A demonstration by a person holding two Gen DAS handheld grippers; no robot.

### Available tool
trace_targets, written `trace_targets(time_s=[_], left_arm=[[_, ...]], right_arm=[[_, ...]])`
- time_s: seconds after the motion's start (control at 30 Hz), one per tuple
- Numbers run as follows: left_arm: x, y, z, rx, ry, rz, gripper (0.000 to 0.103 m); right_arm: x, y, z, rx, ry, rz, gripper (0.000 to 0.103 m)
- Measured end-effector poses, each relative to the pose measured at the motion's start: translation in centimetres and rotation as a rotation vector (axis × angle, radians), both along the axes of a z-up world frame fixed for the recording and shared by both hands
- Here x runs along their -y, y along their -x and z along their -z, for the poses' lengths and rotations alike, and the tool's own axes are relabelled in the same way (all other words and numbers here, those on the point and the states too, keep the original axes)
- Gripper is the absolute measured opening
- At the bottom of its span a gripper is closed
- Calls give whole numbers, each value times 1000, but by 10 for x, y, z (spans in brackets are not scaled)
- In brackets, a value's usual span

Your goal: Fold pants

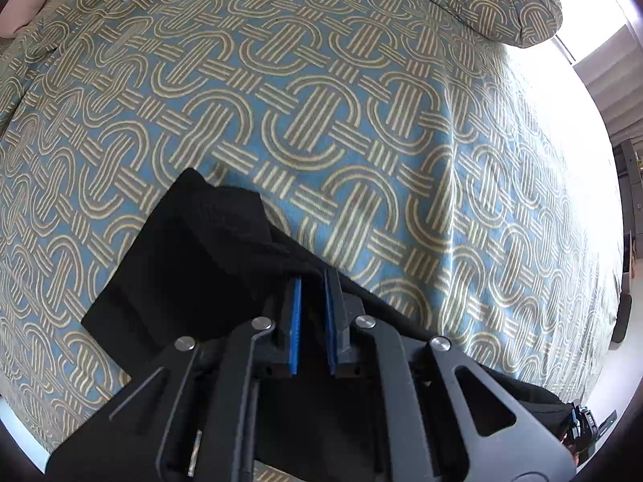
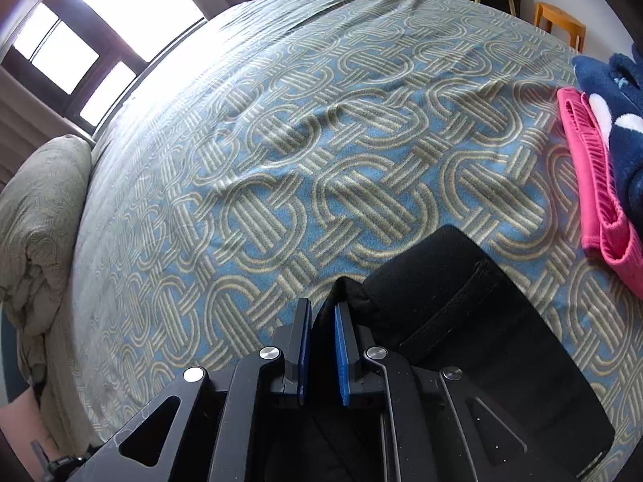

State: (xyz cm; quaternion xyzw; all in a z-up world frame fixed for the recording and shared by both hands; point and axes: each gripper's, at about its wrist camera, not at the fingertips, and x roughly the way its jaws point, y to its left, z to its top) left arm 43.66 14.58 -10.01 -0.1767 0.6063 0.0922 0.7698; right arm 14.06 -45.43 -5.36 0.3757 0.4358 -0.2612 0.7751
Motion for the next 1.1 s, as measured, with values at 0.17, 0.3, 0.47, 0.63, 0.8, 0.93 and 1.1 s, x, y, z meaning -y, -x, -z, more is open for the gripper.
trace_targets(time_s=[0.17,0.3,0.47,0.63,0.8,0.93,1.1], left_arm=[[-18,-3,-14,54,-121,-11,12],[-53,16,-34,93,-133,-39,15],[-91,60,-46,136,-163,-46,46],[-110,110,-22,104,-110,-39,48],[-103,134,1,109,65,-25,48],[-93,114,23,94,165,-61,48],[-94,87,46,98,282,-176,47]], right_arm=[[5,5,-32,-44,237,31,17],[7,25,-43,-23,231,10,18],[-36,51,-64,9,322,-114,30],[-92,96,-58,44,324,-200,42],[-147,134,-39,6,328,-282,43],[-176,151,-36,-26,333,-350,43],[-198,167,-52,-10,360,-362,45]])
